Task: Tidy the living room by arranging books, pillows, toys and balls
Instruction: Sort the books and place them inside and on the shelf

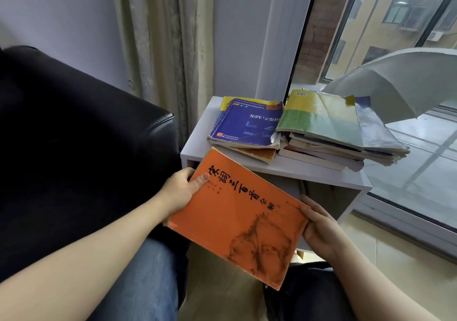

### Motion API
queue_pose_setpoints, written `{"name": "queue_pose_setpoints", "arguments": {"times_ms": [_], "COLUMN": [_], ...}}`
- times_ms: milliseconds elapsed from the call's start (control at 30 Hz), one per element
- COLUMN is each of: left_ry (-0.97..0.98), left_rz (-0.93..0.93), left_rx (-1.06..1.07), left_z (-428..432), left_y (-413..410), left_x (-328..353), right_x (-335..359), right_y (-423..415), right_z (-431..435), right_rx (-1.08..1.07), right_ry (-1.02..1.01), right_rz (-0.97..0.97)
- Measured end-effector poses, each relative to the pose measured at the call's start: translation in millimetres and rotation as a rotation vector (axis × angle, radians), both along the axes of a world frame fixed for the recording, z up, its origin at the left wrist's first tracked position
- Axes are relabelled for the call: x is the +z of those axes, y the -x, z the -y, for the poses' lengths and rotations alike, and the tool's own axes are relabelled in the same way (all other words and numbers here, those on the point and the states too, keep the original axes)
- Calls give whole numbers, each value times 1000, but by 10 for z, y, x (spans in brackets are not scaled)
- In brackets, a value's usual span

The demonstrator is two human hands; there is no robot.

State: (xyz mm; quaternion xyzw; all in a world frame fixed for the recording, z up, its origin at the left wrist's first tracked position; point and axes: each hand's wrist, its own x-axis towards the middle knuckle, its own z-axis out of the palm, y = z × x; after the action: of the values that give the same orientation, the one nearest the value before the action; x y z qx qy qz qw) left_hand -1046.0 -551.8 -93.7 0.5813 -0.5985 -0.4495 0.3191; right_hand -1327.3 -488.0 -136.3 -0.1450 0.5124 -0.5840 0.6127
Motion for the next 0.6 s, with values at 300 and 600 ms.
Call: {"name": "queue_pose_setpoints", "arguments": {"times_ms": [300,600], "left_ry": [-210,-212], "left_rz": [74,52], "left_rx": [-56,80], "left_z": [44,192], "left_y": [160,581], "left_x": [-155,-312], "right_x": [-419,-451], "right_y": [-20,-302], "right_z": [276,405], "right_rx": [-2,417], "right_ry": [-359,-268], "right_rz": [-428,-933]}}
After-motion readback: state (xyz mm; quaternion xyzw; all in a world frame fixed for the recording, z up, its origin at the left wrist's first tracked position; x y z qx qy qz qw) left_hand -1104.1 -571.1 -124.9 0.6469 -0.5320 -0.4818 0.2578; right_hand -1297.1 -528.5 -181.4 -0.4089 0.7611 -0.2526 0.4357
